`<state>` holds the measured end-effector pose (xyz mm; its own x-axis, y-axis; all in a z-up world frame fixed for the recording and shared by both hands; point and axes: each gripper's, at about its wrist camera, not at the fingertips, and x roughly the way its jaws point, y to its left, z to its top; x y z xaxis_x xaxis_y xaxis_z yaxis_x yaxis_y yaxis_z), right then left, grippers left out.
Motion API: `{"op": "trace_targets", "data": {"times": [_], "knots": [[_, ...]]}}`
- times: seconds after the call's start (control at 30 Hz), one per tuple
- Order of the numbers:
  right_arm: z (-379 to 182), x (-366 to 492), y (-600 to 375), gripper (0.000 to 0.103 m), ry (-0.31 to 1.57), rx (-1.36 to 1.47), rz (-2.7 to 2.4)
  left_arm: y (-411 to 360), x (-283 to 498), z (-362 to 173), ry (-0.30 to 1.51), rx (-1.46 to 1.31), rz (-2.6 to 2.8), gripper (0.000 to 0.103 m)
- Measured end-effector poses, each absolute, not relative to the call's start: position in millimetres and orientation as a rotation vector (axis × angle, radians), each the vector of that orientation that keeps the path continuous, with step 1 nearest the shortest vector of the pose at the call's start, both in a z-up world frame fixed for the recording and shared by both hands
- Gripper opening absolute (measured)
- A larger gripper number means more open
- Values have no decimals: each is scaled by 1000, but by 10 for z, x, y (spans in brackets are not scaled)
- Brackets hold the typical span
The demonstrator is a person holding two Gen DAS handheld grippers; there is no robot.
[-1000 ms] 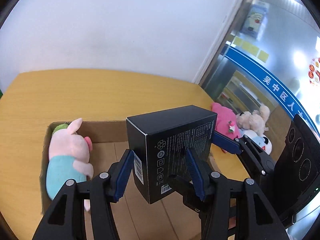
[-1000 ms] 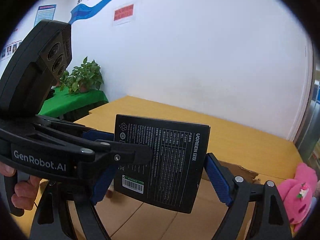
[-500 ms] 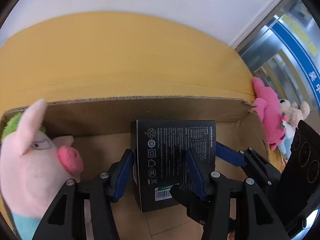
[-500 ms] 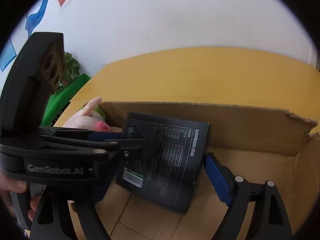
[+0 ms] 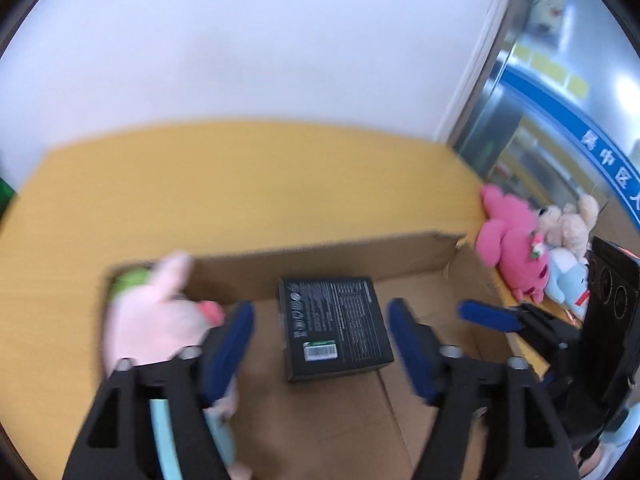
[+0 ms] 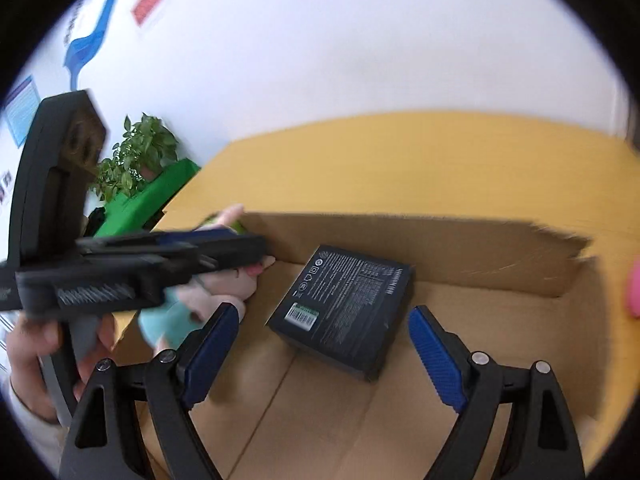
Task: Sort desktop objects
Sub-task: 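Carry the black box into the cardboard box and open the left gripper, then lift the open left gripper out of the cardboard box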
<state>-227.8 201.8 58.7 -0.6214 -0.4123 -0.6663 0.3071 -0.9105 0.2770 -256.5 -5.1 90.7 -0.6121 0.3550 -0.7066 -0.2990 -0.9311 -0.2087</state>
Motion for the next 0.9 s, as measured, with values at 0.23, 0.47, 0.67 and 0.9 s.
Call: {"op": "trace_targets", "data": {"times": [0.23,0.47,0.67,0.9], "knots": [[1149,-955,2130,103,1,783,-2666,-296,-1209,1443,87,-736,2862,102],[940,-262,2014,103,52,784,-2747,-434,-393,1199,-15,-777,2813,103],[565,275,2063,103,64,843,-2699,-363,56,822,-43,-843,2741,102],[436,645,2199,103,-19,824,-2660,-345,339,581,-124,-871,2661,102]]}}
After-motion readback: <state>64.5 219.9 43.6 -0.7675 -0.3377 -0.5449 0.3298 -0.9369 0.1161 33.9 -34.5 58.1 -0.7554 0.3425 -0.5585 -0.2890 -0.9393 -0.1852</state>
